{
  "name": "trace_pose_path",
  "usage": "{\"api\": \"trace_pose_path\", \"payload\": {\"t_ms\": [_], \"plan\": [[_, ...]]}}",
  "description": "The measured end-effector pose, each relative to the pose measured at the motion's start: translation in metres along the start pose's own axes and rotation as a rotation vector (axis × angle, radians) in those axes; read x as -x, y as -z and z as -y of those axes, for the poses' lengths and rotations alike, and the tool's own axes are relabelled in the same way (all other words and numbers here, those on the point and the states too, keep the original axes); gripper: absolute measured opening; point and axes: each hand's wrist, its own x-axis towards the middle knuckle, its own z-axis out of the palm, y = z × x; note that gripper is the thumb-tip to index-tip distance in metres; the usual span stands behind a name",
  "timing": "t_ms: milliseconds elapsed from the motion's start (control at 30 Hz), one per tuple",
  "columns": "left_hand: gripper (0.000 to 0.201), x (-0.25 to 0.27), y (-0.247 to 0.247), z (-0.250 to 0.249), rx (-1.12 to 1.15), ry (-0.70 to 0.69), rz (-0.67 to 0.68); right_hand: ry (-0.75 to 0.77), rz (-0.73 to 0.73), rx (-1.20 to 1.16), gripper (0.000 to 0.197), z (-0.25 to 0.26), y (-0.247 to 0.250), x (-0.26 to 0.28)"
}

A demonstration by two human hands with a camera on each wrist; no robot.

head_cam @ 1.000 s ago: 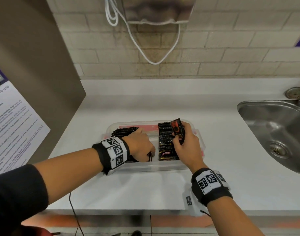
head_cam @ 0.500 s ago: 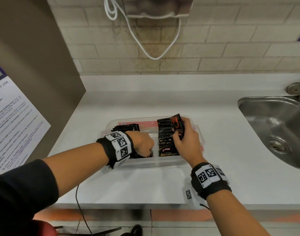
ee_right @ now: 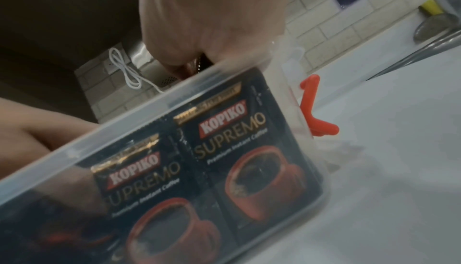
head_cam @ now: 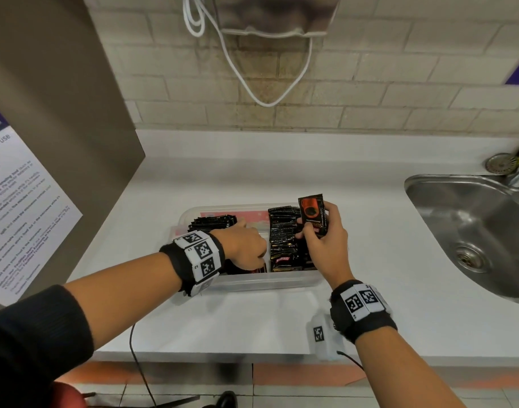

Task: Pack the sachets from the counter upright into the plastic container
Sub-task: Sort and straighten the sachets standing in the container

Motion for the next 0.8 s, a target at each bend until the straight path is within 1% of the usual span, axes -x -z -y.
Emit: {"api": "trace_pose_path", "payload": {"t_ms": [133,267,367,433,467,500,567,600,700,800], "plan": [[0.044,0.003,0.001,-0.004,0.024,-0.004,-0.047,-0.038,-0.009,-0.048,0.039,-0.001,0.001,-0.001],[0.041,0.011,0.013,0.002,0.094,-0.015,-0.178,-0.056,0.014,-0.079,0.039,0.003,0.003,-0.005],[0.033,0.021,0.029,0.011,0.172,-0.004,-0.324,-0.056,0.065,-0.114,0.039,0.013,0.003,-0.011],[0.030,0.028,0.040,0.017,0.217,0.027,-0.453,-0.074,0.107,-0.206,0.038,0.023,0.003,-0.016],[0.031,0.031,0.044,0.021,0.254,0.040,-0.525,-0.087,0.133,-0.259,0.037,0.028,0.003,-0.018],[0.037,0.033,0.048,0.024,0.310,0.043,-0.597,-0.100,0.161,-0.310,0.037,0.035,0.003,-0.019],[0.047,0.037,0.055,0.028,0.460,0.003,-0.731,-0.121,0.214,-0.395,0.037,0.047,0.004,-0.021],[0.048,0.039,0.057,0.028,0.537,-0.034,-0.790,-0.132,0.240,-0.426,0.038,0.053,0.004,-0.020],[0.041,0.042,0.059,0.026,0.702,-0.138,-0.907,-0.144,0.305,-0.464,0.043,0.066,0.003,-0.017],[0.032,0.041,0.058,0.021,0.805,-0.174,-0.956,-0.151,0.308,-0.445,0.040,0.072,0.000,-0.014]]}}
